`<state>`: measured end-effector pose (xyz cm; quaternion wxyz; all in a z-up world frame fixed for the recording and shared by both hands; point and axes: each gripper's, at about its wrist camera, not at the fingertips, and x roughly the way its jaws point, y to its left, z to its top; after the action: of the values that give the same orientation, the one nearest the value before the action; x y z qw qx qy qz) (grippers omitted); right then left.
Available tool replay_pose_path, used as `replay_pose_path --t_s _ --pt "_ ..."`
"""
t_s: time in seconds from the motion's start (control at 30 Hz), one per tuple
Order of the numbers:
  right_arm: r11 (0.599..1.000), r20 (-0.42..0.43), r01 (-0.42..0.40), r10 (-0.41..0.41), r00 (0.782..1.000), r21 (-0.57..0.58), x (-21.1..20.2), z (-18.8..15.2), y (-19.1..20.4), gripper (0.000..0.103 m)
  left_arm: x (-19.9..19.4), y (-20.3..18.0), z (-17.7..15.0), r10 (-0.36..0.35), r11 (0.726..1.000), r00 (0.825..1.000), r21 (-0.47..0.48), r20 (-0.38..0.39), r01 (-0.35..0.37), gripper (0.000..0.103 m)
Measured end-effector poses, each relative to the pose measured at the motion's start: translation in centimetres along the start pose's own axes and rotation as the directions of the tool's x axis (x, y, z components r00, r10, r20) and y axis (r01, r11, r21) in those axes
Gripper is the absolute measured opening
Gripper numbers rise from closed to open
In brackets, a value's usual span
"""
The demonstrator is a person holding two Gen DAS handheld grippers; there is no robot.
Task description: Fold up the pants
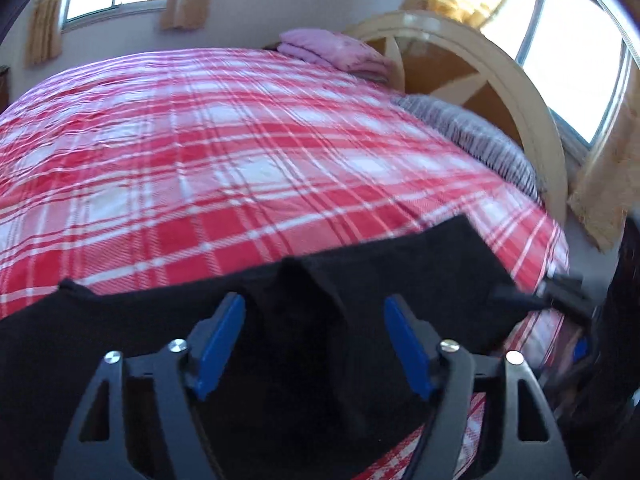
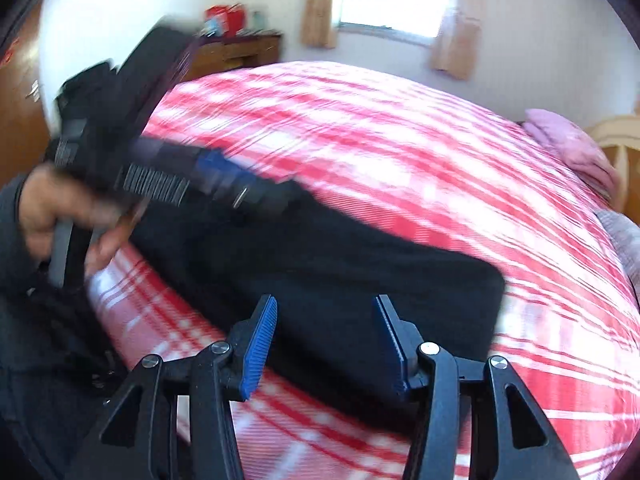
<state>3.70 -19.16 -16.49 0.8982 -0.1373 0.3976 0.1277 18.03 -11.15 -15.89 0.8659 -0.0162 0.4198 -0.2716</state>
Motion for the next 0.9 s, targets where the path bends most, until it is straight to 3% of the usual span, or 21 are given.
replay_pose_path --t_s 0.1,0.17,0.23,0.33,0.53,0.63,0.77,0.9 --pt "0.993 0.051 -0.005 -0.001 0.999 0.117 -1.0 0.2 -3.4 0.052 1.4 -0.4 -0.8 0.029 0.999 0.998 0.020 -0.052 -0.028 0.045" --pt "0.976 0.076 -0.028 0.012 0.997 0.218 -1.2 0.1 -5.4 0.053 1.2 0.1 -0.9 0.062 0.998 0.997 0.004 -0.046 -0.062 0.022" --pt "0.962 0.080 -0.034 0.013 0.997 0.272 -1.1 -0.2 -6.3 0.054 0.2 1.4 -0.8 0.009 0.997 0.999 -0.071 -0.043 -0.012 0.016" --pt "0.953 0.081 -0.021 -0.004 0.997 0.302 -0.5 -0.2 -7.4 0.054 -0.9 1.7 -1.0 -0.012 0.996 0.999 -0.089 -0.049 0.007 0.014" --pt "0.954 0.075 -0.015 -0.008 0.997 0.300 -0.1 -0.4 -7.0 0.055 -0.8 3.2 -2.3 -0.001 0.989 0.997 -0.148 -0.079 -0.011 0.014" --pt "0.954 0.057 -0.001 -0.017 0.998 0.298 0.5 -0.7 -7.0 0.055 -0.9 3.6 -2.5 -0.021 0.984 0.999 -0.178 -0.050 0.012 0.017" --pt "0.948 0.044 0.017 -0.033 0.998 0.316 1.0 -1.1 -7.2 0.055 -0.8 3.2 -2.5 0.023 0.983 0.999 -0.179 -0.025 -0.027 0.055" --pt "0.939 0.064 0.015 -0.039 0.997 0.343 0.8 -1.2 -7.8 0.056 -0.3 1.9 -2.4 0.044 0.992 0.999 -0.120 -0.012 -0.045 0.064"
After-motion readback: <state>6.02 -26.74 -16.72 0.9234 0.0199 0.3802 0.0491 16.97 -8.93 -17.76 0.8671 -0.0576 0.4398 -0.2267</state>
